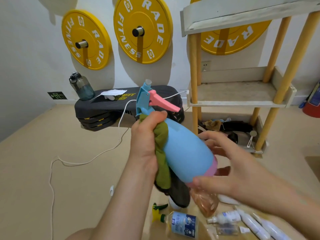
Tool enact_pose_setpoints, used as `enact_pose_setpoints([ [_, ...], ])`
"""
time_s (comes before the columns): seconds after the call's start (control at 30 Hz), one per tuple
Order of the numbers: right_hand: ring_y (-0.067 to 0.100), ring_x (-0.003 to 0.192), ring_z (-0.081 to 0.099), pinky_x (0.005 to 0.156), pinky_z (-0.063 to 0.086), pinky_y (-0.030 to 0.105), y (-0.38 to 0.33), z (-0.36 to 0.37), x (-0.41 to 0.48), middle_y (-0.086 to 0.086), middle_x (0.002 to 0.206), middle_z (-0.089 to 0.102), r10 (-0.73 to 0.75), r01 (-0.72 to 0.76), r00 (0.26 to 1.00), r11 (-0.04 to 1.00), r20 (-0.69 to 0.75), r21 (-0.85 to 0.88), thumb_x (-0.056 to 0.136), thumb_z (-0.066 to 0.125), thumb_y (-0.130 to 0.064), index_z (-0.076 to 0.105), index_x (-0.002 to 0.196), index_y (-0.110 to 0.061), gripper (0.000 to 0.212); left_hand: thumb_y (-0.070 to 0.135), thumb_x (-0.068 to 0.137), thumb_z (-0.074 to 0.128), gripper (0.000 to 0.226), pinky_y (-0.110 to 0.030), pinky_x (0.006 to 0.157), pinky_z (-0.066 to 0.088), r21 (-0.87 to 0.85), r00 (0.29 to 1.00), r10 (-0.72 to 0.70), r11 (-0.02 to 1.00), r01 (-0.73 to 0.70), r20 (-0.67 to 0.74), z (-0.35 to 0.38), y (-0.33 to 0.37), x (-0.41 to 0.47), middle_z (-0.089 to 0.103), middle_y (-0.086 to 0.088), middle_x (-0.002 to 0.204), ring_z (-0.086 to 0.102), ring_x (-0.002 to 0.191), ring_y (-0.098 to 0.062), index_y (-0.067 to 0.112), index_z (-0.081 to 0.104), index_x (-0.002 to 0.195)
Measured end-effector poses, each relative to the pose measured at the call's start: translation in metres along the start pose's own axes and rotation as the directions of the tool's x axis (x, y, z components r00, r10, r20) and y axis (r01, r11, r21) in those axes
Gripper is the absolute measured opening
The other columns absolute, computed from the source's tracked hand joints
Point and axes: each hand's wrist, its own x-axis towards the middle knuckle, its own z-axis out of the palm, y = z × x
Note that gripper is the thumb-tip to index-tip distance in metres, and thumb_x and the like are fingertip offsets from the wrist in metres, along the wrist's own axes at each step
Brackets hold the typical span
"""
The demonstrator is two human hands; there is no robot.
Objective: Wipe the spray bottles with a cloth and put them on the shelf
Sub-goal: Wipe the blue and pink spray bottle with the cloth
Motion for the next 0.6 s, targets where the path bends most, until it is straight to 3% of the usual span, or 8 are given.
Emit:
enact_pose_setpoints([
  [0.07,0.004,0.107,0.065,0.091,0.057,0.042,-0.002,-0.008,-0.001,-0.022,0.115,0.063,0.02,-0.041,0.995,0.975,0.097,0.218,0.048,0.088,-0.05,0.05,0.115,-0.061,0.078,0.027,0.054,0.075,0.049,-0.041,0.075,0.045,-0.005,0.99,-0.065,0.998,0.066,0.122,-0.002,-0.001,-0.005,0.053,-0.019,0.092,0.051,0.079,-0.033,0.009,0.058,0.096],
  [0.13,0.009,0.098,0.069,0.084,0.059,0.045,-0.005,-0.001,-0.004,-0.022,0.109,0.064,0.024,-0.051,0.992,0.974,0.122,0.222,0.052,0.091,-0.047,0.049,0.118,-0.059,0.08,0.025,0.058,0.073,0.04,-0.042,0.075,0.046,0.007,0.978,-0.07,0.998,0.07,0.196,0.0,-0.001,-0.01,0.053,-0.023,0.095,0.051,0.079,-0.037,0.008,0.059,0.092],
  [0.2,0.006,0.096,0.064,0.081,0.057,0.038,-0.005,0.013,-0.006,-0.026,0.11,0.059,0.017,-0.016,0.999,0.998,0.035,-0.053,0.054,0.083,-0.063,0.038,0.125,-0.057,0.084,0.021,0.064,0.075,0.017,-0.038,0.071,0.048,0.006,0.985,-0.075,0.997,0.075,0.156,0.003,-0.002,-0.011,0.059,-0.021,0.086,0.057,0.069,-0.031,0.013,0.062,0.073],
  [0.27,0.018,0.095,0.061,0.072,0.054,0.038,-0.001,0.021,-0.002,-0.011,0.117,0.056,-0.144,-0.004,0.968,0.809,-0.204,-0.588,0.057,0.069,-0.073,0.034,0.138,-0.038,0.095,0.024,0.07,0.076,0.013,-0.037,0.07,0.05,-0.019,0.996,-0.076,0.997,0.077,0.05,0.009,-0.009,-0.012,0.063,-0.011,0.076,0.06,0.066,-0.026,0.021,0.064,0.07],
  [0.37,0.035,0.072,0.06,0.048,0.045,0.035,0.009,0.029,0.002,0.015,0.094,0.058,-0.386,-0.059,0.849,0.61,-0.362,-0.79,0.051,0.075,-0.064,0.048,0.125,-0.009,0.097,0.026,0.074,0.08,0.018,-0.04,0.072,0.054,-0.007,0.998,-0.012,1.0,0.012,-0.07,0.02,-0.027,-0.015,0.065,-0.007,0.075,0.064,0.068,-0.024,0.021,0.066,0.084],
  [0.43,0.029,0.078,0.056,0.051,0.044,0.033,0.012,0.028,0.004,0.007,0.096,0.053,-0.324,-0.022,0.882,0.697,-0.342,-0.717,0.052,0.076,-0.062,0.047,0.122,-0.016,0.089,0.032,0.068,0.083,0.04,-0.043,0.075,0.058,0.075,0.992,0.062,0.996,-0.053,-0.111,0.025,-0.036,-0.018,0.069,-0.009,0.083,0.068,0.074,-0.026,0.014,0.066,0.099],
  [0.53,0.007,0.09,0.056,0.068,0.052,0.032,0.008,0.014,0.004,-0.013,0.104,0.05,-0.071,0.003,0.95,0.976,-0.305,-0.216,0.06,0.078,-0.058,0.041,0.115,-0.039,0.069,0.031,0.071,0.084,0.044,-0.048,0.083,0.06,0.216,0.985,0.146,0.969,-0.123,-0.094,0.03,-0.04,-0.025,0.075,-0.011,0.094,0.073,0.087,-0.03,0.011,0.067,0.107],
  [0.6,0.004,0.089,0.063,0.069,0.056,0.03,0.009,0.009,0.007,-0.019,0.102,0.057,-0.034,0.042,0.96,0.999,-0.279,0.024,0.06,0.085,-0.046,0.044,0.11,-0.044,0.065,0.032,0.074,0.078,0.039,-0.049,0.081,0.059,0.218,0.984,0.169,0.964,-0.152,-0.061,0.033,-0.04,-0.031,0.074,-0.014,0.096,0.072,0.088,-0.031,0.009,0.066,0.104],
])
